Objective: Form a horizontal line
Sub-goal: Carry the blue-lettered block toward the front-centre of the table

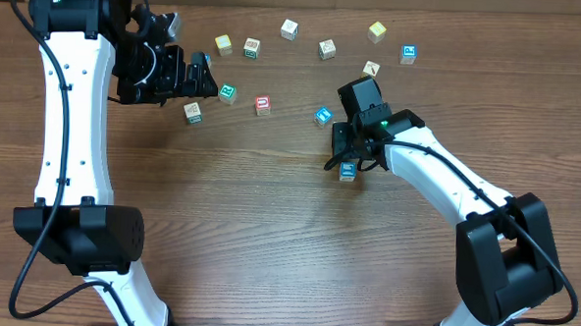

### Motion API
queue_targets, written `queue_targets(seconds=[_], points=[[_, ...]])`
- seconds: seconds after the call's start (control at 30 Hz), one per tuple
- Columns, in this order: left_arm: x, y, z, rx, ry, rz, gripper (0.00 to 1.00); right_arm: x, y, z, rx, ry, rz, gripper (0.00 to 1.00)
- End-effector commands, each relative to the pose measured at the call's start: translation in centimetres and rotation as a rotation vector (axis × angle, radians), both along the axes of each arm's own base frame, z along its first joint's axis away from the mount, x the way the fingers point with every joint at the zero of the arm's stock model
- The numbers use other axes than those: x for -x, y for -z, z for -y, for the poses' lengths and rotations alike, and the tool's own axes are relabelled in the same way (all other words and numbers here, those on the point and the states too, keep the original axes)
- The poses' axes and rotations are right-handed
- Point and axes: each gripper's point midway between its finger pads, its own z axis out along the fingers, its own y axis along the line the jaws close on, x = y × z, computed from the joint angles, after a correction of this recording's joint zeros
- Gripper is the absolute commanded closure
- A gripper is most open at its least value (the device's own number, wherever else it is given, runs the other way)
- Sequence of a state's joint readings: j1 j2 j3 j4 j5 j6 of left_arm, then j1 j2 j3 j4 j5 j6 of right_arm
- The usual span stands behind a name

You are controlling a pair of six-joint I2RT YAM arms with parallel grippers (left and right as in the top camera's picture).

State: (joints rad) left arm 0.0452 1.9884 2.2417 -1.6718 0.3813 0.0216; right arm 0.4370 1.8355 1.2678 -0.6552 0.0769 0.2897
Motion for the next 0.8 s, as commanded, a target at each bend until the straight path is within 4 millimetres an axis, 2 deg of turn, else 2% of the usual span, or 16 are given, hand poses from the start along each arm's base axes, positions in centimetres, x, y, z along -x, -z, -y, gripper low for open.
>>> queue_targets(seconds=[0.0,0.03,0.1,0.17,0.23,0.37,0.6,0.77], points=[[-0.4,-0.2,0.2,0.0,0.004,0.014,0.0,0.3,-0.5,-0.5,-0.032,-0.018,0.0,0.96],[-0.4,-0.2,0.2,0.0,0.004,0.014,0.0,0.4,-0.5,-0.6,-0.036,-0.02,-0.007,0.92],[-0.4,-0.2,0.2,0.0,0.004,0.014,0.01,0.8,-0.2,-0.5,-0.032,-0.022,-0.025,0.6],[-0.4,-0.2,0.2,0.0,0.004,0.014,0.0,1.3,0.0,-0.2,-0.022,-0.021,-0.047,0.41],[-0.4,-0.2,0.2,0.0,0.004,0.014,0.0,1.7,0.2,-0.1,-0.014,-0.021,-0.066,0.33],[-0.4,-0.2,0.2,0.0,0.004,0.014,0.0,2.8,0.7,0.5,0.009,-0.019,-0.116,0.31],[-0.4,-0.2,0.2,0.0,0.004,0.014,0.0,3.9,1.4,0.9,0.03,-0.012,-0.169,0.4],[-0.4,-0.2,0.2,0.0,0.004,0.014,0.0,4.3,2.2,0.6,0.016,-0.019,-0.201,0.43]])
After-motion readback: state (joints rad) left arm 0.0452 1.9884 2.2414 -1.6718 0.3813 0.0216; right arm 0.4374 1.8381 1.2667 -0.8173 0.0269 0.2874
